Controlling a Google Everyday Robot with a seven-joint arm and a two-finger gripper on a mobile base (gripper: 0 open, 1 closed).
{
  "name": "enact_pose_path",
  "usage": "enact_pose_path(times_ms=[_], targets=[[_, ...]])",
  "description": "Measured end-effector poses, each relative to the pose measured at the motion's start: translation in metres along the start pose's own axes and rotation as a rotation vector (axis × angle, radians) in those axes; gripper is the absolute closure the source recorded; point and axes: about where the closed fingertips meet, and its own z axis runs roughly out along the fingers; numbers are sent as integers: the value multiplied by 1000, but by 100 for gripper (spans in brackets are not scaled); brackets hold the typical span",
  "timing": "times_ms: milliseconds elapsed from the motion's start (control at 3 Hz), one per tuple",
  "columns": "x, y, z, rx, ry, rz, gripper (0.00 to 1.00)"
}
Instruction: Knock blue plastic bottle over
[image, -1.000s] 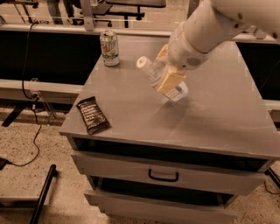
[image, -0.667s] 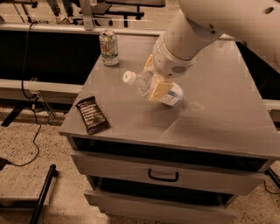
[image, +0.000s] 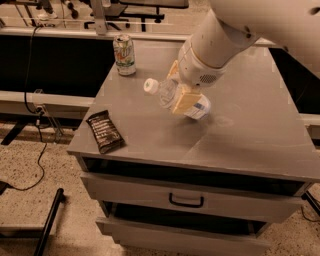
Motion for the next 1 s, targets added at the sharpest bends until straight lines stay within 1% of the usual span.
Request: enact_pose_path(times_ms=[333,667,1000], targets=[[-1,0,0,0,0,-2,5],[-2,1,-1,0,1,-4,0],[-2,1,-1,0,1,-4,0]])
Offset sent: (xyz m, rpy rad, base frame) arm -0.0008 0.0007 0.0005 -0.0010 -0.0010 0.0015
